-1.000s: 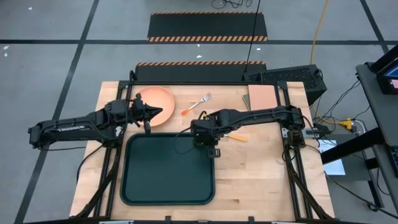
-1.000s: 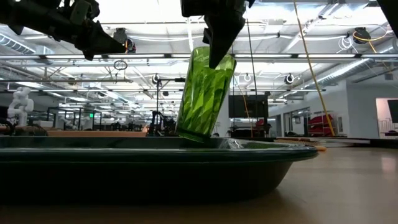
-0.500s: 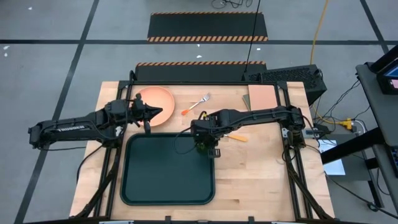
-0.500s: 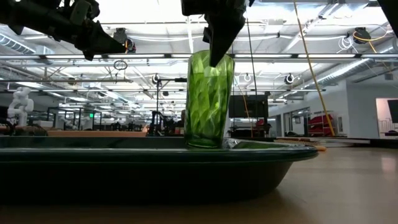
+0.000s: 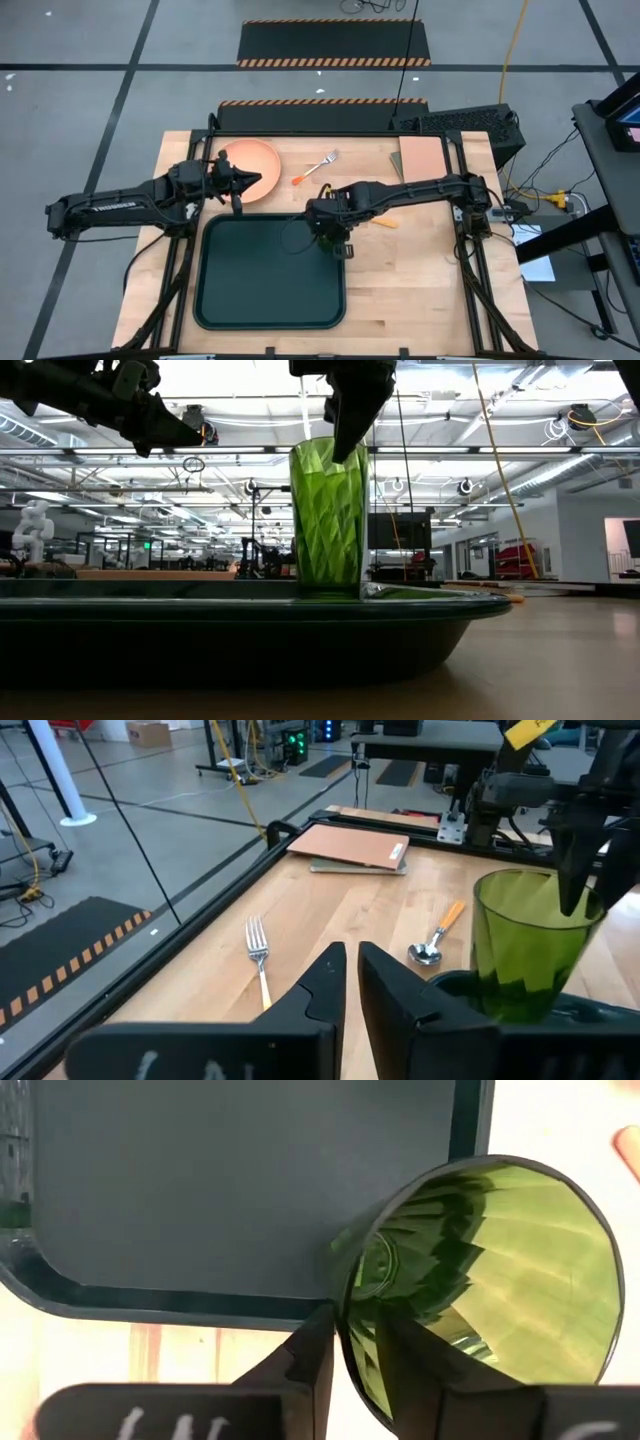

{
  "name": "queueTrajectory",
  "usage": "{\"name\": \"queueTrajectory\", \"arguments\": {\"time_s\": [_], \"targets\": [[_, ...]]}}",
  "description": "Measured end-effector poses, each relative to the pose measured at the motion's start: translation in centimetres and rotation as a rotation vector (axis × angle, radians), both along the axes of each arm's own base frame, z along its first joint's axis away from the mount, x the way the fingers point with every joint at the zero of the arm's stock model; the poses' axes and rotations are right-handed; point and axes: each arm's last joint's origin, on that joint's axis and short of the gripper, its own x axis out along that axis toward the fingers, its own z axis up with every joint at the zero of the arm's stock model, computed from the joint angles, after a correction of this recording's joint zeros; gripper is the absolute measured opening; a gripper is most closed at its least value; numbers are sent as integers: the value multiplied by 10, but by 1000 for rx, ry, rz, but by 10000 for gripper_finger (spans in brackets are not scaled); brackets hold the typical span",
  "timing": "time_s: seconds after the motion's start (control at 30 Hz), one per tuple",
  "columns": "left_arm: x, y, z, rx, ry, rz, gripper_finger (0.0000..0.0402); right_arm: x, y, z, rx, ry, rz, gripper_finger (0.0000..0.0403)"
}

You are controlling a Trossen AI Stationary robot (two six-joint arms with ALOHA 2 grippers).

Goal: Pick and place plate/cup/fork/spoon on tray
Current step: Put the green cup on the black serving tray

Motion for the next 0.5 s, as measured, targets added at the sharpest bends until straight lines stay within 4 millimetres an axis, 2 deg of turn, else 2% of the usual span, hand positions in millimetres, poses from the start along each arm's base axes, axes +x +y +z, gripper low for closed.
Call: {"name": "queueTrajectory", "arguments": {"time_s": [0.3,0.5], "targets": [[0,0,-2,5,20,-3,61,0,10,0,-4,-14,30,95],[-1,0,-3,13,34,-5,63,-1,16,0,-5,-14,45,103]]}}
